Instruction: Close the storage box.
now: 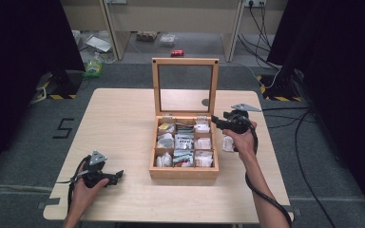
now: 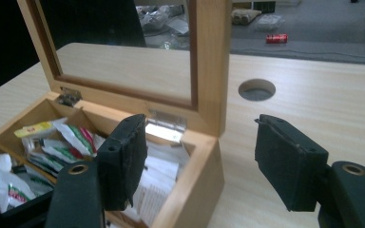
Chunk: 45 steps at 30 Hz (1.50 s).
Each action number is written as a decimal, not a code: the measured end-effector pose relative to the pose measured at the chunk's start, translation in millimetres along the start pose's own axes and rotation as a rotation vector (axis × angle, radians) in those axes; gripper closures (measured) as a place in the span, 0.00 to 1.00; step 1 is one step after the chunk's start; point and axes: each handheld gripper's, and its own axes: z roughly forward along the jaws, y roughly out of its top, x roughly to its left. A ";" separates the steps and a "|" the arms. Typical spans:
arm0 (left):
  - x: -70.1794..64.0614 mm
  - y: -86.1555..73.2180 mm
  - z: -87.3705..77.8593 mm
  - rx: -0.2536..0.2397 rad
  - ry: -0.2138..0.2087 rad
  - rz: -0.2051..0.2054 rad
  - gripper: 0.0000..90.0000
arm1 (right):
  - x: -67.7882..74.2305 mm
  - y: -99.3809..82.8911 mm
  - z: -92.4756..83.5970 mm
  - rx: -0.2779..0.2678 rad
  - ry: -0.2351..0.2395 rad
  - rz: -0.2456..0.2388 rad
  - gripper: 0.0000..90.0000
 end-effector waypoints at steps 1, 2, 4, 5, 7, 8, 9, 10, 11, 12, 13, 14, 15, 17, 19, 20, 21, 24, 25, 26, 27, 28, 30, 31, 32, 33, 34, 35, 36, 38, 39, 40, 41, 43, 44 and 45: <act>0.0 0.0 0.0 0.000 0.000 0.000 0.00 | 0.6 2.1 1.5 -0.001 -0.001 -0.007 0.40; 0.0 0.0 0.0 0.000 0.000 0.000 0.00 | 2.2 4.6 3.3 -0.002 -0.004 -0.008 0.40; 0.0 0.0 0.1 0.000 0.000 0.000 0.00 | 4.6 9.3 6.9 -0.012 -0.011 -0.004 0.40; 0.0 0.0 0.0 0.000 0.000 0.000 0.00 | 5.2 10.6 8.3 -0.013 -0.011 -0.006 0.40; 0.0 0.0 0.0 0.000 0.000 0.001 0.00 | 6.9 14.0 12.1 -0.007 -0.019 -0.003 0.40; 0.0 0.0 0.0 0.000 0.000 0.000 0.00 | 6.7 15.5 14.3 -0.008 -0.027 -0.005 0.40; 0.0 0.0 0.0 0.000 0.000 0.001 0.00 | 6.4 17.0 16.4 -0.007 -0.032 -0.002 0.40; 0.0 0.0 0.0 0.000 0.000 0.000 0.00 | 5.8 18.3 18.8 -0.007 -0.035 0.002 0.40; 0.0 0.0 0.0 0.000 0.000 0.000 0.00 | 5.0 19.5 21.1 -0.008 -0.039 0.001 0.40; 0.0 0.0 0.0 0.000 0.000 0.000 0.00 | 4.7 20.4 23.4 -0.006 -0.039 0.003 0.40; 0.0 0.0 0.0 0.000 0.000 0.000 0.00 | 4.3 21.3 26.1 -0.005 -0.037 0.002 0.40; 0.0 0.0 0.0 0.000 0.000 0.001 0.00 | 4.0 22.3 28.5 -0.006 -0.035 -0.001 0.40; 0.0 0.0 0.0 0.000 0.000 0.000 0.00 | 4.0 23.3 30.7 -0.005 -0.034 -0.004 0.40; 0.0 0.0 0.0 0.000 0.000 0.001 0.00 | 4.1 26.2 35.1 -0.006 -0.033 -0.016 0.40; 0.0 0.0 0.0 0.000 0.000 0.001 0.00 | 3.7 28.6 39.4 -0.012 -0.031 -0.023 0.40; 0.0 0.0 0.0 0.000 0.000 0.000 0.00 | 3.5 29.7 41.5 -0.010 -0.029 -0.022 0.40; 0.0 0.0 0.0 0.000 0.000 0.000 0.00 | 3.3 30.5 43.3 -0.009 -0.031 -0.021 0.40; 0.0 0.0 0.0 0.000 0.000 0.000 0.00 | 1.8 33.3 48.3 -0.012 -0.025 -0.028 0.40; 0.0 0.0 0.0 0.000 0.000 0.000 0.00 | 2.2 33.9 49.5 -0.009 -0.023 -0.022 0.40; 0.0 0.0 0.0 0.000 0.000 0.000 0.00 | 2.3 34.7 50.6 -0.009 -0.021 -0.019 0.40; 0.0 0.0 0.0 0.000 0.000 0.000 0.00 | 2.5 35.6 51.4 -0.010 -0.020 -0.021 0.40; 0.0 0.0 0.0 0.000 0.000 0.000 0.00 | 2.4 36.7 52.0 -0.011 -0.017 -0.028 0.40; 0.0 0.0 0.0 0.000 0.000 0.000 0.00 | 3.3 38.8 53.3 -0.010 -0.013 -0.027 0.40; 0.0 0.0 0.0 0.000 0.000 0.000 0.00 | 3.8 39.6 54.0 -0.009 -0.012 -0.025 0.40; 0.0 0.0 0.0 0.000 0.000 0.000 0.00 | 4.5 40.3 54.5 -0.008 -0.007 -0.018 0.40; 0.0 0.0 0.0 0.000 0.000 0.000 0.00 | 5.2 40.7 55.1 -0.011 -0.001 -0.017 0.41; 0.0 0.0 0.0 0.000 0.000 0.001 0.00 | 6.3 41.1 55.8 -0.014 -0.001 -0.022 0.41; 0.0 0.0 0.0 0.000 0.000 0.001 0.00 | 7.7 41.3 56.2 -0.012 -0.008 -0.028 0.41; 0.0 0.0 0.1 0.000 0.001 0.000 0.00 | 8.2 41.3 56.2 -0.010 -0.018 -0.040 0.42; 0.0 0.0 0.0 0.000 0.001 0.000 0.00 | 8.4 40.4 55.2 -0.019 -0.023 -0.043 0.45; 0.0 0.0 0.0 0.000 0.000 0.000 0.00 | 7.7 39.6 54.3 -0.024 -0.022 -0.052 0.47; 0.0 0.0 0.0 0.000 0.000 0.000 0.00 | 7.1 38.9 53.1 -0.028 -0.019 -0.056 0.48; 0.0 -0.1 0.0 0.000 0.000 0.000 0.00 | 6.5 38.0 52.1 -0.035 -0.013 -0.057 0.48; 0.0 -0.1 0.1 0.000 0.001 0.000 0.00 | 5.8 35.9 50.0 -0.051 -0.004 -0.055 0.49; 0.0 -0.1 0.0 0.000 0.000 0.000 0.00 | 5.9 34.9 49.2 -0.058 -0.002 -0.053 0.48; 0.0 0.0 0.0 0.000 0.001 0.000 0.00 | 6.5 33.9 48.6 -0.068 0.000 -0.049 0.48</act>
